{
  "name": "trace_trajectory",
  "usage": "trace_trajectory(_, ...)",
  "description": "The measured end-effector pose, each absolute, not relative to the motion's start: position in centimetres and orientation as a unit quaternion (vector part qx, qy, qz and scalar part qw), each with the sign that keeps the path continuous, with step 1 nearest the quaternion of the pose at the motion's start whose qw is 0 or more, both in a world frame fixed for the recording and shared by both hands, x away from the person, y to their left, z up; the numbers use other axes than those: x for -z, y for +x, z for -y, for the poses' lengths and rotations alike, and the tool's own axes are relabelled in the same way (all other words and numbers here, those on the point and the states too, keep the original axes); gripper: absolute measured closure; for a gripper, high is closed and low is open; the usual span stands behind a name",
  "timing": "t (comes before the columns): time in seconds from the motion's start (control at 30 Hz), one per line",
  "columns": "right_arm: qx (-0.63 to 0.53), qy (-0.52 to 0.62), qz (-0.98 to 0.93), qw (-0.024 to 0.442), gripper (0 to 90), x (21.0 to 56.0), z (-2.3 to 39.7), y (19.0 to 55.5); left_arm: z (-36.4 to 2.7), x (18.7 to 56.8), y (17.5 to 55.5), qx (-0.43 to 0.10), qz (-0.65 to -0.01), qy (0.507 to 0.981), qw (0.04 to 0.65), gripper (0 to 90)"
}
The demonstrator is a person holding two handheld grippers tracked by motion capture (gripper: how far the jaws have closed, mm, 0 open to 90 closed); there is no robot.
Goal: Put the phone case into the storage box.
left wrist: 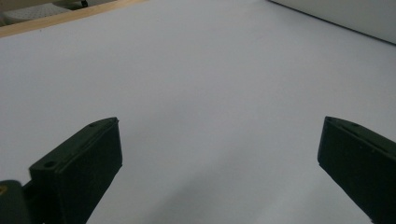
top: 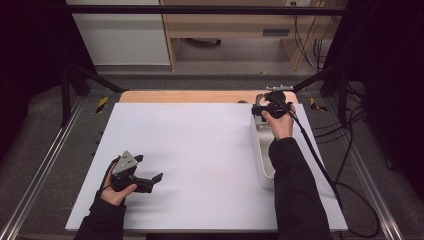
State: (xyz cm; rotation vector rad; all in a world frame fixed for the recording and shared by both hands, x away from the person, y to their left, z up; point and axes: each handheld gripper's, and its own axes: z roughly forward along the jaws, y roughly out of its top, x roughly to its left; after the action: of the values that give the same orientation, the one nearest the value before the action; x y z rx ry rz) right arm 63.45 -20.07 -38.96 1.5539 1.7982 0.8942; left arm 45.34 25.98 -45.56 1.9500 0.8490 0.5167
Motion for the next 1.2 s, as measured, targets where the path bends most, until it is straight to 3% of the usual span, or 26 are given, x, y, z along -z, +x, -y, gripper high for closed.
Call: trace_trajectory(1.2, -0.339, 0.593, -0.673, 0.284, 7.6, 39.89, 20.37, 63.76, -25.89, 45.66, 45.37, -0.209, -0.343, 0.794, 0.456, 0.0)
